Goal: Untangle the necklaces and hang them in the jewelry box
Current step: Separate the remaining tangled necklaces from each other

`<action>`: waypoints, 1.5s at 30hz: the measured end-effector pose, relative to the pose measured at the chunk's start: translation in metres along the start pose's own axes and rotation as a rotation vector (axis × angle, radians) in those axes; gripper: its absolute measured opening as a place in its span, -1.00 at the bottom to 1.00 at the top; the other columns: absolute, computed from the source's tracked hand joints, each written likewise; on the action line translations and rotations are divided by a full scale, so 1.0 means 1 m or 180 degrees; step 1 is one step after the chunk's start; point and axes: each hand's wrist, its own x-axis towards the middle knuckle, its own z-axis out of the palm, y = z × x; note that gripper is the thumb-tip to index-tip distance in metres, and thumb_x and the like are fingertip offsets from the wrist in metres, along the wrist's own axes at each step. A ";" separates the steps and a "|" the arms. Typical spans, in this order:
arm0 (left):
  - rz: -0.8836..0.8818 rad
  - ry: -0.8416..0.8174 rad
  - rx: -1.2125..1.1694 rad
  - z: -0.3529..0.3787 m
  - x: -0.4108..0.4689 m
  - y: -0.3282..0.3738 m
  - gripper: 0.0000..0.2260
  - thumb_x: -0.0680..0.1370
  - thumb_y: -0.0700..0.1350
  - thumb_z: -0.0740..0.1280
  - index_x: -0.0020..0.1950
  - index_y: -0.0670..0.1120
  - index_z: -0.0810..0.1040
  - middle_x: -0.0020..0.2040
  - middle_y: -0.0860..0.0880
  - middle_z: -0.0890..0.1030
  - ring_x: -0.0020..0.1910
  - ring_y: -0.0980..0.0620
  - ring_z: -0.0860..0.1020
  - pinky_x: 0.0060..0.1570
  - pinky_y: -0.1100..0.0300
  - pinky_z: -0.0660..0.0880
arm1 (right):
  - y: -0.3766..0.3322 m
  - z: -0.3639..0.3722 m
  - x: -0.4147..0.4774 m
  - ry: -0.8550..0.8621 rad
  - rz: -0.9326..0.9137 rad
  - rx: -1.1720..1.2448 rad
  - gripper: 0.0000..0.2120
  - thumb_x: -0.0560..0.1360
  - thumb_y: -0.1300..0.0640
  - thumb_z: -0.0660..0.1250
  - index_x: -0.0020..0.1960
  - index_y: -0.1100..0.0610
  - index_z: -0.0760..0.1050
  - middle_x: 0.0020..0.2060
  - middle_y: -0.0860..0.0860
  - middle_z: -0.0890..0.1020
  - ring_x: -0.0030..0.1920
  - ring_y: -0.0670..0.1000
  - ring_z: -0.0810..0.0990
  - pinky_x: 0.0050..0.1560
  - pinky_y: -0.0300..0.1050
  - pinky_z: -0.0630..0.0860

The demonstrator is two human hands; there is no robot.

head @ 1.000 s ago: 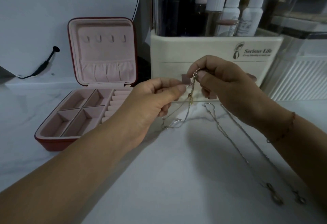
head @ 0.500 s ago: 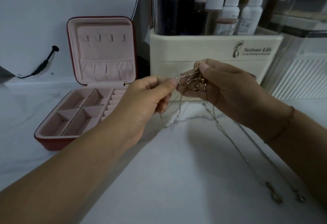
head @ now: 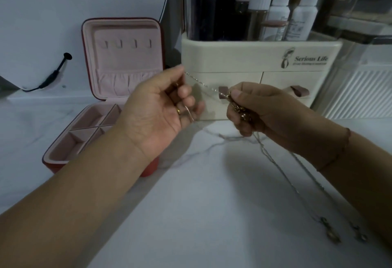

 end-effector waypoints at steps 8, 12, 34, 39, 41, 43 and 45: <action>0.0012 0.0507 0.0943 -0.009 0.005 0.003 -0.80 0.53 -0.09 0.26 -0.29 -0.06 0.43 -0.51 0.06 0.36 -0.57 0.15 0.21 -0.57 0.31 0.14 | 0.000 -0.005 0.002 0.0361 -0.0048 0.0146 -0.77 0.62 0.17 0.11 -0.12 0.18 0.48 -0.28 0.03 0.61 -0.28 -0.06 0.55 -0.19 -0.23 0.53; 0.0076 0.0468 0.1731 -0.005 0.003 -0.003 -0.82 0.53 -0.10 0.30 -0.27 -0.09 0.47 -0.48 0.04 0.40 -0.60 0.16 0.22 -0.64 0.34 0.10 | -0.003 -0.006 0.003 0.0750 -0.0371 0.0306 -0.80 0.60 0.19 0.16 -0.14 0.20 0.49 -0.24 0.07 0.59 -0.24 -0.06 0.56 -0.22 -0.22 0.55; 0.0381 -0.0101 0.2262 0.008 -0.010 -0.022 -0.79 0.49 -0.05 0.35 -0.17 -0.17 0.66 -0.29 -0.01 0.66 -0.25 0.13 0.56 0.02 0.19 0.53 | -0.004 0.003 -0.001 0.0229 -0.0847 -0.0091 -0.85 0.37 0.11 0.35 -0.16 0.19 0.55 -0.40 0.00 0.56 -0.37 -0.09 0.48 -0.33 -0.28 0.44; 0.0383 0.0019 0.2179 0.008 -0.009 -0.022 -0.95 0.45 -0.17 0.41 -0.12 -0.10 0.65 -0.27 0.02 0.67 -0.26 0.18 0.57 -0.04 0.29 0.51 | -0.004 0.002 0.000 0.0206 -0.0748 0.0129 -0.83 0.38 0.11 0.33 -0.13 0.22 0.52 -0.31 0.05 0.59 -0.33 -0.07 0.52 -0.28 -0.27 0.48; 0.0408 0.0086 0.2221 0.008 -0.009 -0.021 -0.95 0.45 -0.20 0.41 -0.11 -0.10 0.65 -0.26 0.00 0.66 -0.26 0.17 0.56 -0.07 0.30 0.51 | -0.003 0.002 0.000 0.0181 -0.0722 0.0082 -0.82 0.41 0.11 0.31 -0.10 0.23 0.52 -0.29 0.03 0.61 -0.28 -0.07 0.55 -0.22 -0.26 0.50; 0.0411 0.0182 0.2329 0.008 -0.009 -0.021 -0.96 0.45 -0.20 0.41 -0.13 -0.11 0.64 -0.25 -0.04 0.62 -0.25 0.11 0.52 -0.04 0.20 0.50 | -0.001 0.003 0.001 0.0132 -0.0672 0.0089 -0.83 0.47 0.14 0.27 -0.06 0.25 0.49 -0.24 0.05 0.64 -0.21 -0.06 0.60 -0.16 -0.26 0.52; 0.0363 0.0297 0.2496 0.007 -0.009 -0.021 -0.95 0.44 -0.18 0.40 -0.17 -0.12 0.65 -0.25 -0.05 0.58 -0.22 0.07 0.48 0.08 0.05 0.50 | 0.000 0.003 0.002 0.0080 -0.0603 0.0217 -0.84 0.56 0.17 0.20 -0.02 0.27 0.46 -0.16 0.10 0.66 -0.13 -0.01 0.64 -0.08 -0.22 0.55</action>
